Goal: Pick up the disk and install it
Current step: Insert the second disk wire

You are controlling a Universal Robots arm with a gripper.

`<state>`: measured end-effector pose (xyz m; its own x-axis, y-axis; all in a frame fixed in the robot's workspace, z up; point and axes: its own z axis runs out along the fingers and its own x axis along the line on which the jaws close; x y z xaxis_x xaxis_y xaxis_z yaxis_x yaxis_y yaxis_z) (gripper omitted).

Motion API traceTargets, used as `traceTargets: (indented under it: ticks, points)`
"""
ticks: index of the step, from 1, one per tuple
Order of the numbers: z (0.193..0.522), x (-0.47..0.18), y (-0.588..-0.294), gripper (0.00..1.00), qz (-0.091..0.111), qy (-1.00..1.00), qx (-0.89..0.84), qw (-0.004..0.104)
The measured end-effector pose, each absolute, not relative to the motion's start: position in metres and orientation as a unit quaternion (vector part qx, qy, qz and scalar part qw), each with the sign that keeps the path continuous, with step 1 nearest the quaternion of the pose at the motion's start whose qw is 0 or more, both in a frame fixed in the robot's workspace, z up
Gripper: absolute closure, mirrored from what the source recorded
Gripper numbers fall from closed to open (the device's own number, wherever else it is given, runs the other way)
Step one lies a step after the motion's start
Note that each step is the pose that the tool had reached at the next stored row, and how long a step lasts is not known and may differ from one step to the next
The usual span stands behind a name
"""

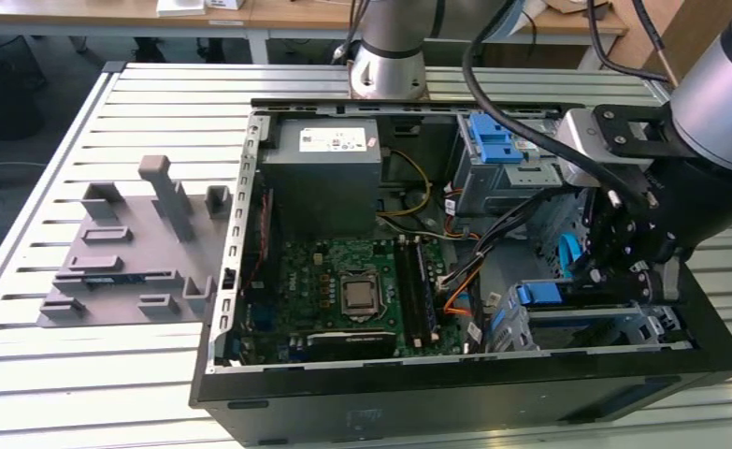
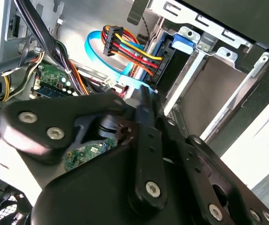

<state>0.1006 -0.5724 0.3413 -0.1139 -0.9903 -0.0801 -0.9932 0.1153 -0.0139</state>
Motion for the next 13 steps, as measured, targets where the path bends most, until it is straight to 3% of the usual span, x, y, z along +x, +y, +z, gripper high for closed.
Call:
traceTargets:
  ticks: [3, 13]
  points:
    - [0.3394, 0.1008, -0.5724, 0.89, 0.021, 0.746, -0.665, 0.034]
    - [0.3335, 0.1018, -0.5724, 0.89, 0.021, 0.746, -0.665, 0.035]
